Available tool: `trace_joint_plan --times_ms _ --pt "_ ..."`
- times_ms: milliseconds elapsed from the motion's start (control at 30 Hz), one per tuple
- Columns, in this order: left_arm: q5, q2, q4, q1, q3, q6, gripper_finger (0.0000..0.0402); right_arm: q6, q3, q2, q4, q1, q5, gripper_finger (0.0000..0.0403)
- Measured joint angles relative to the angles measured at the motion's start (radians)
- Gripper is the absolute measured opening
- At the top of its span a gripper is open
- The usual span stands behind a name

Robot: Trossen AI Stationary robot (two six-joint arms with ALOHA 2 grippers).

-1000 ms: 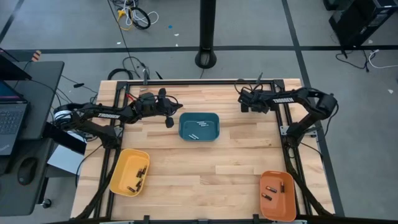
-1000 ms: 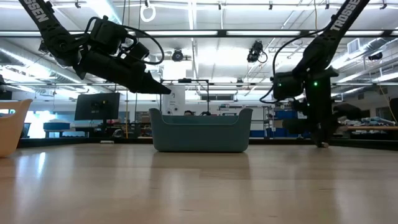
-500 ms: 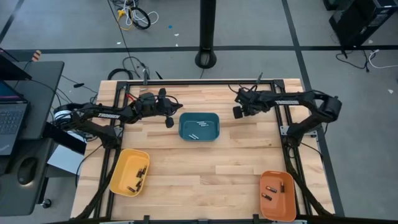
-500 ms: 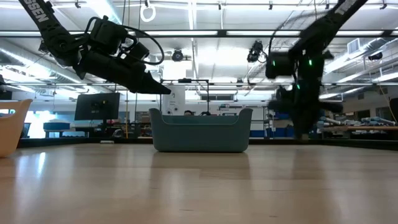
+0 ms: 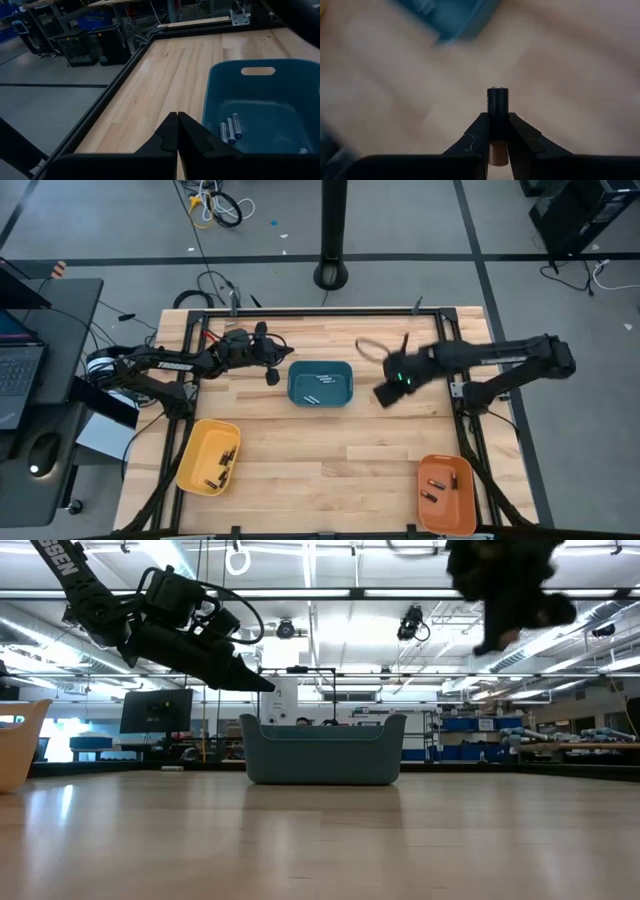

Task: Sort batteries
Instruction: Put the large black battery into the orange bin

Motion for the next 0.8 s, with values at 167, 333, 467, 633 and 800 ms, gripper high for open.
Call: trace_joint_plan --times_ms 167,333,467,633,800 --pt "0.000 0.000 0.000 0.000 0.000 0.000 0.0010 0.301 0.024 0.002 0.037 0.308 -0.058 0.0053" --pt "0.000 0.000 0.000 0.000 0.000 -0.005 0.0010 0.593 0.024 0.009 0.029 0.559 -0.128 0.0053" --pt "0.000 0.000 0.000 0.000 0.000 -0.006 0.0010 0.807 0.024 0.014 -0.006 0.688 -0.161 0.0053" --pt "0.000 0.000 0.000 0.000 0.000 -0.006 0.0010 0.858 0.020 0.054 -0.174 0.756 -0.168 0.0053" --pt "0.000 0.000 0.000 0.000 0.000 -0.007 0.0010 0.811 -0.055 0.055 -0.114 0.754 -0.186 0.0053"
